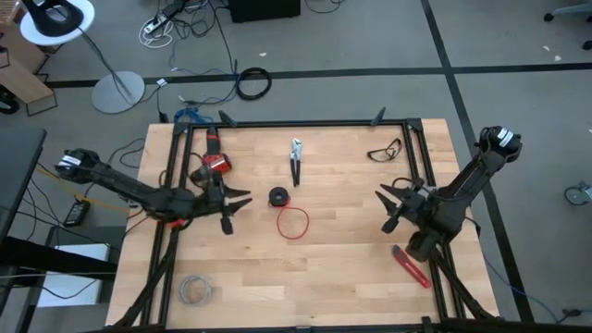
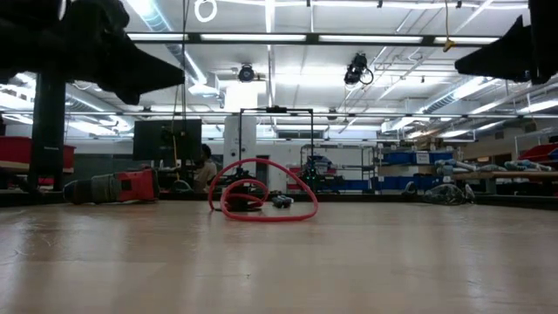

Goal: Coil cords
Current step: Return to Home Position

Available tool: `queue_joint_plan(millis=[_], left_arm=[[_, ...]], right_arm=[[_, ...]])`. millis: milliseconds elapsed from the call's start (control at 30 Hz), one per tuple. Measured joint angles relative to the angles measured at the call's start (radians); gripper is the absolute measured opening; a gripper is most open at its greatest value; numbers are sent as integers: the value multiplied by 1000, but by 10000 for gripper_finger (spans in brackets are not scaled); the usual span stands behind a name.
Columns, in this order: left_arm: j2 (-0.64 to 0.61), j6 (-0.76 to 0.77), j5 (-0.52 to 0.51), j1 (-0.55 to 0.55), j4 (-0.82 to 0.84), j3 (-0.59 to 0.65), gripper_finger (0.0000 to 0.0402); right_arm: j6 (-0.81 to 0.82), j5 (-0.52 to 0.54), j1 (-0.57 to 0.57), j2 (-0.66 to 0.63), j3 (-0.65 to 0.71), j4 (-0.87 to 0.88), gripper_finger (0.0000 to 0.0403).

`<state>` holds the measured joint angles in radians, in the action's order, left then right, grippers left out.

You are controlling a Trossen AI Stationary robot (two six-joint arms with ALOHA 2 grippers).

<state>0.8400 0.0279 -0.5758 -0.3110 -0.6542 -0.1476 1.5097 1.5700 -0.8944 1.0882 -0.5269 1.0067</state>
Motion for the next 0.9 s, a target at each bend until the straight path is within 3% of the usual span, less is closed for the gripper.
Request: queue_joint_plan(millis=[267,500,700,900], left_arm=[[213,10,119,79,-187,1,103],[346,5,127,135,-281,10,103],[271,-48,122,141,-497,119,103],[69,-68,81,125,-320,138,103]], right_arm=[[-16,1,2,34,60,-169,116],[-45,-1,2,80,85,-205,98],[-45,-25,2,105,85,-206,82],[-46,-168,32,103,85,-196,80]])
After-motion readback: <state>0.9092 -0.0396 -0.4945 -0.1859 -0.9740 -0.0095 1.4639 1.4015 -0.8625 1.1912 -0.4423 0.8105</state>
